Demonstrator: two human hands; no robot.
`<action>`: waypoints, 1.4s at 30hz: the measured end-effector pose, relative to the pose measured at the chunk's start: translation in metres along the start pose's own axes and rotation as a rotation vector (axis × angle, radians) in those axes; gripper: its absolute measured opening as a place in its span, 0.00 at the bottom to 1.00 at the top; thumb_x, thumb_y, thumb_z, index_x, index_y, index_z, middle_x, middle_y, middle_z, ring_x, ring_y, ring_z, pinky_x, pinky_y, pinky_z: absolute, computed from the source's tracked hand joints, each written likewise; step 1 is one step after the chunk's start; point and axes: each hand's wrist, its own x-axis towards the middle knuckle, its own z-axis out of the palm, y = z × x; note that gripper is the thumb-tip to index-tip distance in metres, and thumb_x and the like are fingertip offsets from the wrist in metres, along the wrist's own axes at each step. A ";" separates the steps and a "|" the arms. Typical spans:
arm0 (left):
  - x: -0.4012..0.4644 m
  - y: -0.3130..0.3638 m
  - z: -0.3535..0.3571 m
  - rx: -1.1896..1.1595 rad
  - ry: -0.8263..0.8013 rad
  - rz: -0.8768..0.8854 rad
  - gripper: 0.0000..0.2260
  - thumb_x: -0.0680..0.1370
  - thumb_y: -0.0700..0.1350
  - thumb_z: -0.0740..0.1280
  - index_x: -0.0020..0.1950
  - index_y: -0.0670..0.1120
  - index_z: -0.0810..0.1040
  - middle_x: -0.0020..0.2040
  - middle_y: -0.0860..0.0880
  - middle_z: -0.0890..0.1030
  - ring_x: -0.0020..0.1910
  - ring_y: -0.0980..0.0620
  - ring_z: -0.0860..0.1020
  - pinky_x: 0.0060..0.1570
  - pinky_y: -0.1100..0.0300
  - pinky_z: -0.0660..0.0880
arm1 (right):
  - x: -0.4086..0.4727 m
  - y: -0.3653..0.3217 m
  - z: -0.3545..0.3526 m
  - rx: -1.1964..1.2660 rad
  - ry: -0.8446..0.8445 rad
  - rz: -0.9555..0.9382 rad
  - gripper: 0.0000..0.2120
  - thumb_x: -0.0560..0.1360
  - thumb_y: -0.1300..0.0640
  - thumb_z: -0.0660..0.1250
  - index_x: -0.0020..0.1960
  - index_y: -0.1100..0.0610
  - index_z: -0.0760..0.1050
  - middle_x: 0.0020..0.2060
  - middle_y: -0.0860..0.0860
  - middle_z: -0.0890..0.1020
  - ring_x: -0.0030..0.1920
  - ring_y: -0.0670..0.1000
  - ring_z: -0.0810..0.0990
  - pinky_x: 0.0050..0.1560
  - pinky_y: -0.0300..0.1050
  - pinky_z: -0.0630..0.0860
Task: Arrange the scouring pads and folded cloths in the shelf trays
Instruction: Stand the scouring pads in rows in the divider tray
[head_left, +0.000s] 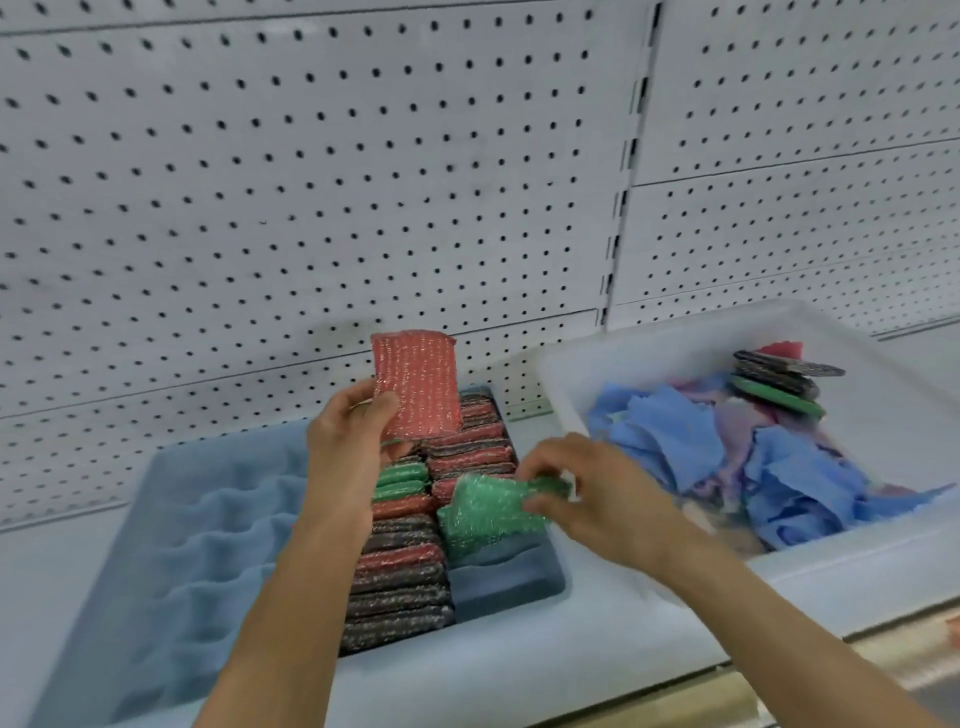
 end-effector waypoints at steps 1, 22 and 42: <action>-0.001 -0.001 -0.006 0.005 0.006 0.006 0.09 0.78 0.41 0.68 0.58 0.46 0.77 0.50 0.46 0.82 0.51 0.46 0.81 0.41 0.59 0.79 | 0.002 -0.002 0.008 -0.074 -0.008 -0.040 0.07 0.72 0.52 0.72 0.47 0.43 0.76 0.41 0.36 0.76 0.45 0.40 0.74 0.45 0.38 0.72; -0.029 -0.012 -0.044 0.140 -0.089 0.127 0.07 0.78 0.43 0.68 0.52 0.54 0.79 0.44 0.56 0.84 0.40 0.60 0.81 0.41 0.62 0.79 | 0.029 -0.023 0.041 -0.598 -0.214 -0.080 0.06 0.74 0.61 0.64 0.50 0.54 0.76 0.49 0.48 0.78 0.52 0.50 0.74 0.43 0.44 0.71; -0.030 -0.021 -0.023 0.835 -0.569 0.386 0.12 0.74 0.53 0.72 0.58 0.60 0.78 0.52 0.64 0.81 0.52 0.67 0.77 0.58 0.63 0.73 | 0.007 -0.007 0.016 -0.225 0.039 -0.197 0.04 0.74 0.52 0.69 0.48 0.51 0.78 0.38 0.41 0.77 0.41 0.45 0.74 0.40 0.47 0.76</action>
